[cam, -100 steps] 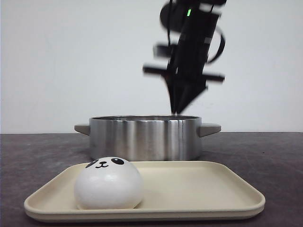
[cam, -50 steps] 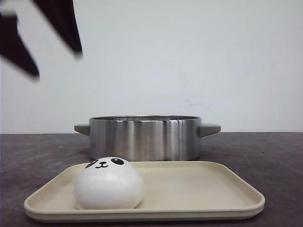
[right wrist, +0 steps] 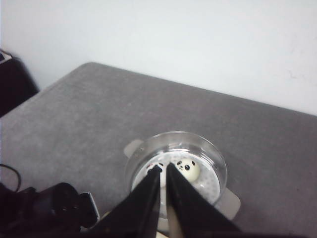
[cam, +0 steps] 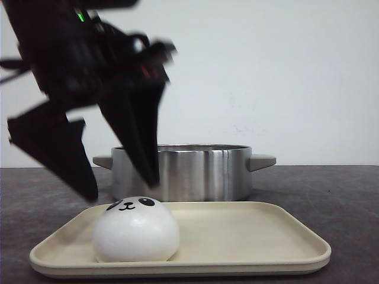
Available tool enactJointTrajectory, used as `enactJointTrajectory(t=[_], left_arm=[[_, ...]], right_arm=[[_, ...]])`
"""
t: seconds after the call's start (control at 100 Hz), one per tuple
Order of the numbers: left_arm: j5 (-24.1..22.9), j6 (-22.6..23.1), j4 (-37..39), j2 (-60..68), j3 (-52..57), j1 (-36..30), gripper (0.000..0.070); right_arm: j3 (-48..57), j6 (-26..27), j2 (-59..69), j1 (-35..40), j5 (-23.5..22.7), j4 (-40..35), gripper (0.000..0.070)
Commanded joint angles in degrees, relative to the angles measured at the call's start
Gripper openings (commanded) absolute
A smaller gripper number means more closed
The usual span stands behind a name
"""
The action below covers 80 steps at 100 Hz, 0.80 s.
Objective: Steam buns
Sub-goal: 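Withdraw the right gripper and reach the left gripper to the last bun, then grasp the last panda bun on the tray with the left gripper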
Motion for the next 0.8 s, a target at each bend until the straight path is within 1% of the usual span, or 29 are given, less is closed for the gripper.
enactJointTrajectory(t=[0.0,0.12,0.23,0.3,0.33,0.35,0.38,0.4,0.43,0.45,0.46,0.49,0.62,0.69,0.79], left_arm=[[0.2,-0.6,1.0,2.3,0.8,-1.1,0.0439],[-0.8,-1.0,2.8,5.2,0.8,-1.8,0.0439],[-0.9,-1.9,4.4,6.9,0.8,-1.9,0.0437],[-1.2,-2.6,4.9,7.4,0.8,-1.9,0.0431],[-1.3,-2.7,4.9,7.6,0.8,-1.9,0.0413],[-1.4,-2.7,4.9,7.7,0.8,-1.9,0.0376],[-1.6,-2.6,4.7,7.7,0.8,-1.9,0.0275],[-1.9,-2.4,4.6,7.7,0.8,-1.9,0.0177],[-2.3,-2.1,4.5,7.7,0.8,-1.9,0.0003],[-2.7,-2.0,4.4,7.7,0.8,-1.9,0.0],[-3.1,-2.0,4.4,7.7,0.8,-2.0,0.0022],[-3.7,-2.0,4.4,7.6,0.8,-2.0,0.0004],[-4.9,-2.0,3.9,6.2,1.6,-2.1,0.0004],[-4.9,-1.7,3.9,4.1,2.6,-2.5,0.0004],[-3.0,0.9,3.3,0.4,5.4,-3.1,0.0004]], right_arm=[[1.0,-0.9,0.5,0.4,0.1,0.2,0.0013],[1.0,-0.9,0.5,0.4,0.1,-0.4,0.0013],[1.0,-0.9,0.5,0.5,0.1,-0.5,0.0013],[1.0,-0.9,0.5,0.5,0.1,-0.5,0.0013],[1.0,-0.9,0.5,0.4,0.1,-0.5,0.0013],[1.0,-0.9,0.5,0.4,0.1,-0.5,0.0013],[1.0,-0.9,0.5,0.5,0.1,-0.5,0.0013],[1.0,-0.9,0.5,0.4,0.1,-0.5,0.0013],[0.9,-0.9,0.5,0.4,0.1,-0.5,0.0013],[1.0,-0.9,0.5,0.4,0.1,-0.5,0.0013],[1.0,-0.9,0.5,0.4,0.1,-0.5,0.0013],[0.9,-0.9,0.5,0.4,0.1,-0.5,0.0013],[0.9,-1.1,0.5,0.4,0.1,-0.5,0.0013],[0.9,-1.1,0.5,0.4,0.1,-0.5,0.0013],[0.9,-1.1,0.5,0.4,0.1,-0.5,0.0013]])
